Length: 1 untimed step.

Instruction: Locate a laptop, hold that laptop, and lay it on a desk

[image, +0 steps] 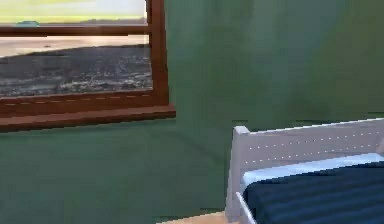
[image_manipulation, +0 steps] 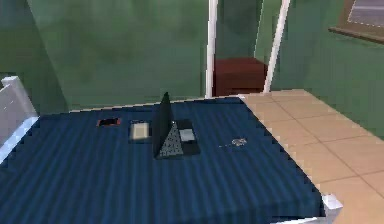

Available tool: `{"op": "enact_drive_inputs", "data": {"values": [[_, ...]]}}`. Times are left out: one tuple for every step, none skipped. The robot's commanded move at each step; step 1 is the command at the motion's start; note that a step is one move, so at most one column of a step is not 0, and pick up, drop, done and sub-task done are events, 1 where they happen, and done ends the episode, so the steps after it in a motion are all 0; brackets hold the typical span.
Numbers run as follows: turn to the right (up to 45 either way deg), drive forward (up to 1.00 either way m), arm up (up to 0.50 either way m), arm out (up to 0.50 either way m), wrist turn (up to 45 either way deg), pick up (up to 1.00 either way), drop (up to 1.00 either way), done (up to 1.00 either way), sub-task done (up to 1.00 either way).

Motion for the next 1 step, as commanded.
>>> {"op": "enact_drive_inputs", "data": {"values": [[45.0, 0.0, 0.0, 0.0, 0.0, 0.0, 0.0, 0.0, 0.0]]}}
